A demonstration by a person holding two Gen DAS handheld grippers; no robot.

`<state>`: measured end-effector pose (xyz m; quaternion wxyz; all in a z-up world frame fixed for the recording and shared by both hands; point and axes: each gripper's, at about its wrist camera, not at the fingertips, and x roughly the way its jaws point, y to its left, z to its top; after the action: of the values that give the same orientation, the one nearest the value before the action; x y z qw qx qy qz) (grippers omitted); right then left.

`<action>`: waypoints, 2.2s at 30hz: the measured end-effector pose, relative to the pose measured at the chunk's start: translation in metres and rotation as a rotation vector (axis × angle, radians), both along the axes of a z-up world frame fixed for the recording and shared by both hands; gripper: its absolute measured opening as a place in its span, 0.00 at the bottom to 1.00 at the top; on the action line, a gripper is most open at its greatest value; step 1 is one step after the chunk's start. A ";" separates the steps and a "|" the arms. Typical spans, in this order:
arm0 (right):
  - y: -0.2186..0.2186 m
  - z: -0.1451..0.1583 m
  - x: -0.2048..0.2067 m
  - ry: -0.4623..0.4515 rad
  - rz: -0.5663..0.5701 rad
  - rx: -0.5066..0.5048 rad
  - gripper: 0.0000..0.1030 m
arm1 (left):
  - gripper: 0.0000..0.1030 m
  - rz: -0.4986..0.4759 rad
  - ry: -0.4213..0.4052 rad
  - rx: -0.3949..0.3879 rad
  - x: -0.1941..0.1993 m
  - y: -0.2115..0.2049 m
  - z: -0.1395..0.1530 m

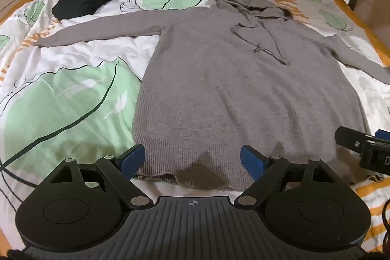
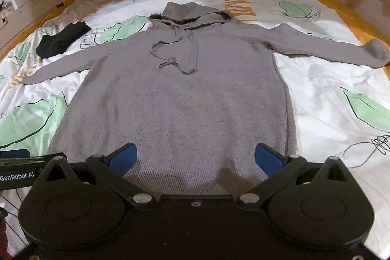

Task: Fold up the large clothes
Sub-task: 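Move the left gripper toward the sleeve cuff of the grey hoodie, then grasp the sleeve cuff with the left gripper and lift it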

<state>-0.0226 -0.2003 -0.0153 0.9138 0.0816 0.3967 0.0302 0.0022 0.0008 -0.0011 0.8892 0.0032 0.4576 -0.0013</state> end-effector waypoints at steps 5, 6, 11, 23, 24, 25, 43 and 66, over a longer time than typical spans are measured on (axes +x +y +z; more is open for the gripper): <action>0.003 0.000 0.012 -0.013 0.014 -0.002 0.99 | 0.83 0.004 0.007 -0.010 0.008 0.008 -0.004; 0.003 0.001 0.015 -0.021 0.017 -0.002 0.99 | 0.83 0.005 0.017 -0.012 0.013 0.008 -0.004; 0.008 0.010 0.031 -0.078 0.033 0.009 0.99 | 0.83 0.008 -0.044 -0.025 0.028 0.011 -0.006; 0.028 0.037 0.082 -0.278 0.044 0.053 0.99 | 0.82 0.037 -0.224 -0.112 0.094 0.066 0.021; 0.031 0.037 0.087 -0.280 0.050 0.056 0.99 | 0.82 0.034 -0.244 -0.118 0.099 0.073 0.024; 0.033 0.038 0.093 -0.278 0.057 0.060 0.99 | 0.82 0.030 -0.246 -0.125 0.106 0.081 0.024; 0.062 -0.005 0.181 -0.170 0.080 0.159 0.99 | 0.83 0.211 -0.226 -0.153 0.241 0.268 -0.001; 0.093 -0.038 0.210 -0.019 0.171 0.187 0.99 | 0.05 0.590 -0.247 -0.392 0.294 0.422 -0.052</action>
<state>0.1876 -0.1077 -0.0537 0.9001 0.1323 0.3888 0.1456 0.2963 0.4231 -0.0529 0.8836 -0.2990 0.3189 0.1678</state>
